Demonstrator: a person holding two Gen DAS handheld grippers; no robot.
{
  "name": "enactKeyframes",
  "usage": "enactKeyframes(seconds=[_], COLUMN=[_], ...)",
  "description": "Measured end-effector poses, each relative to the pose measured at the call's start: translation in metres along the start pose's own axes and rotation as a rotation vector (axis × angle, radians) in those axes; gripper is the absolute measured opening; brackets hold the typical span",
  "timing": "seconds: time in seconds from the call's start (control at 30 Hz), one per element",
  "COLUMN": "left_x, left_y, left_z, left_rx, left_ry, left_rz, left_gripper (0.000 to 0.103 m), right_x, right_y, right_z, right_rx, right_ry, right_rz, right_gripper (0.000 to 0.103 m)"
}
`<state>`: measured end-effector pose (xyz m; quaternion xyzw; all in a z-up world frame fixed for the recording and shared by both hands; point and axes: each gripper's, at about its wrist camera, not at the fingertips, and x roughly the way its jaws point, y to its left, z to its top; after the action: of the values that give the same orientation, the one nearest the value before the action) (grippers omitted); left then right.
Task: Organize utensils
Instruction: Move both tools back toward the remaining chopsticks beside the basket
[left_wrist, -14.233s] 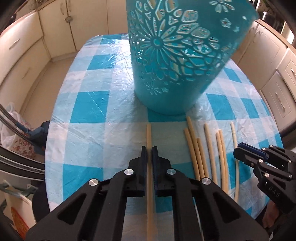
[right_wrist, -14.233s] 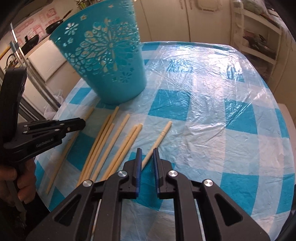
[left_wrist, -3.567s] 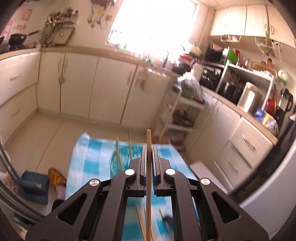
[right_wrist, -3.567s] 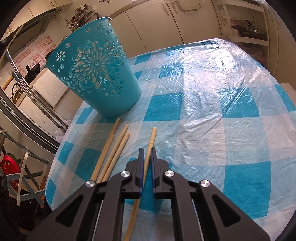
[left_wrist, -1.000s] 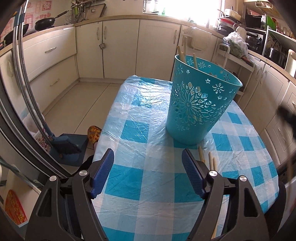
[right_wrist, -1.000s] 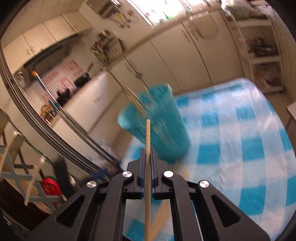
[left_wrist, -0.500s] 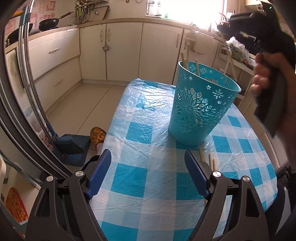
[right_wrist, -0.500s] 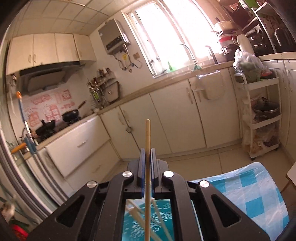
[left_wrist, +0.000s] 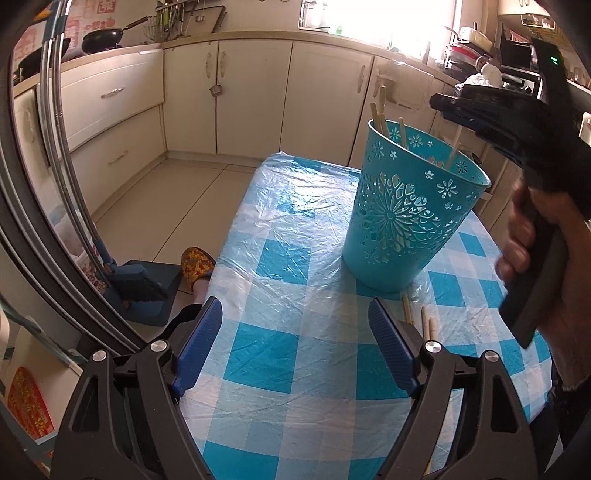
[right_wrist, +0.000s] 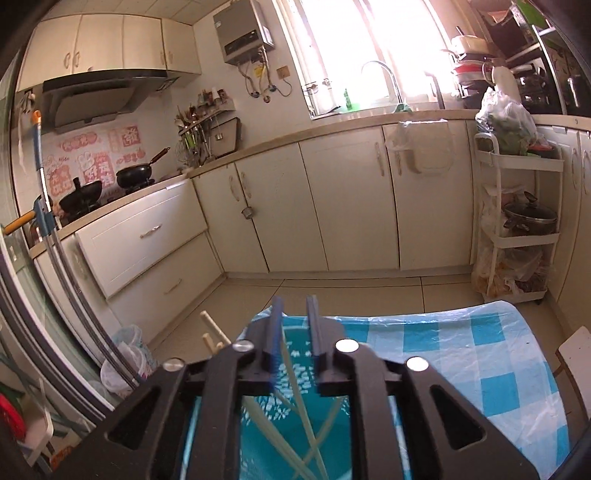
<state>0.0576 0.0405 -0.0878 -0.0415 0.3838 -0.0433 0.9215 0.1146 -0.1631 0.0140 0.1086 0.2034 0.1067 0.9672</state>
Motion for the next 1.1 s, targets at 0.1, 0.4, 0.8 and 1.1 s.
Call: enactKeyframes(seconds=[0.1, 0.4, 0.8, 1.1], left_x=[-0.005, -0.021, -0.036, -0.034], left_y=[-0.002, -0.015, -0.017, -0.006], left_z=[0.0, -0.003, -0.011, -0.019], left_rx=[0.005, 0.046, 0.07, 0.053], left_ry=[-0.009, -0.05, -0.061, -0.03], left_rz=[0.006, 0.017, 0.016, 0.031], left_gripper=[0.078, 0.082, 0.083, 0.083], right_x=[-0.024, -0.09, -0.06, -0.031], right_y=[-0.005, -0.028, -0.025, -0.016], right_z=[-0.004, -0.071, -0.149, -0.162], right_rx=[0.009, 0.077, 0.105, 0.075], right_ry=[-0.017, 0.134, 0.404, 0.47], right_rz=[0.001, -0.076, -0.086, -0.128], right_gripper=[0.028, 0.035, 0.025, 0.022])
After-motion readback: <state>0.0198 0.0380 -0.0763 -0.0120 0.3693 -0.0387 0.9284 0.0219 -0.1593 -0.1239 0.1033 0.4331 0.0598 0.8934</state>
